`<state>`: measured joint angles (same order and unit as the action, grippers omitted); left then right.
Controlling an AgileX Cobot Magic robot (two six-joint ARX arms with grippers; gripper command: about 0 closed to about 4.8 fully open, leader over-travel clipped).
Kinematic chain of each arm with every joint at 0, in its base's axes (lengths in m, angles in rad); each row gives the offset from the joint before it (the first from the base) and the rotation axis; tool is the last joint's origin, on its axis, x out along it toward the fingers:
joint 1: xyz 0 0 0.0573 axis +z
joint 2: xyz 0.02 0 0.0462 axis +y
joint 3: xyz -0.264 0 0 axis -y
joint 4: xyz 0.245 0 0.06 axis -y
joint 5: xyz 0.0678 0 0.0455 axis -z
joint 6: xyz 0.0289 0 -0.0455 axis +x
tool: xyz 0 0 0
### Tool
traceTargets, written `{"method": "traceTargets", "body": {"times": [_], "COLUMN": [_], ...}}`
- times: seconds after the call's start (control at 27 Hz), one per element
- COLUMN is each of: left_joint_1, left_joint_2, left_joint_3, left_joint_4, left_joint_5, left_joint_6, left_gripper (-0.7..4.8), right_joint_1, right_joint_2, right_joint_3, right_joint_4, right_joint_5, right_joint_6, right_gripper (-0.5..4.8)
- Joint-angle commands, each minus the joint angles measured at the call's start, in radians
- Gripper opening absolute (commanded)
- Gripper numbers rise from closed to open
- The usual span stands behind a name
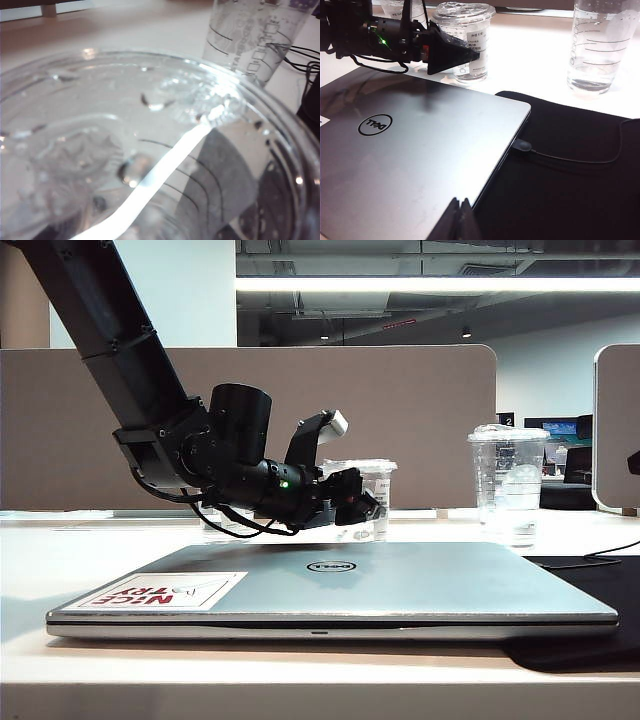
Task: Pick up the coffee cup on the middle and place it on the left side of the laptop.
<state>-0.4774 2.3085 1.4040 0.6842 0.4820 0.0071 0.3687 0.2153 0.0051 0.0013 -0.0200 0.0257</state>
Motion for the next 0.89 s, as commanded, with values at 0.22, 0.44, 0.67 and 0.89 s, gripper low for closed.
{"method": "traceTargets", "body": {"times": [0.22,0.44,0.67,0.89], "left_joint_1": [-0.001,0.000,0.010,0.044], "left_joint_2": [-0.101,-0.186,-0.265,-0.339], "left_joint_3": [0.002,0.001,-0.002,-0.073], "left_joint_4": [0.010,-0.055,-0.157,-0.159], "left_joint_5": [0.034,0.034,0.030,0.031], "left_joint_6": [0.036,0.068,0.115,0.108], "left_gripper": [3.09,3.09,3.09,3.09], "right_joint_1": [0.000,0.000,0.000,0.000], "right_joint_2": [-0.001,-0.002,-0.002,-0.004], "right_joint_3": [-0.004,-0.004,-0.004,-0.004], "right_joint_4": [0.018,0.018,0.018,0.018], "right_joint_5": [-0.001,-0.001,-0.001,-0.001], "right_joint_6": [0.000,0.000,0.000,0.000], "right_gripper": [-0.05,-0.05,-0.05,-0.05]}}
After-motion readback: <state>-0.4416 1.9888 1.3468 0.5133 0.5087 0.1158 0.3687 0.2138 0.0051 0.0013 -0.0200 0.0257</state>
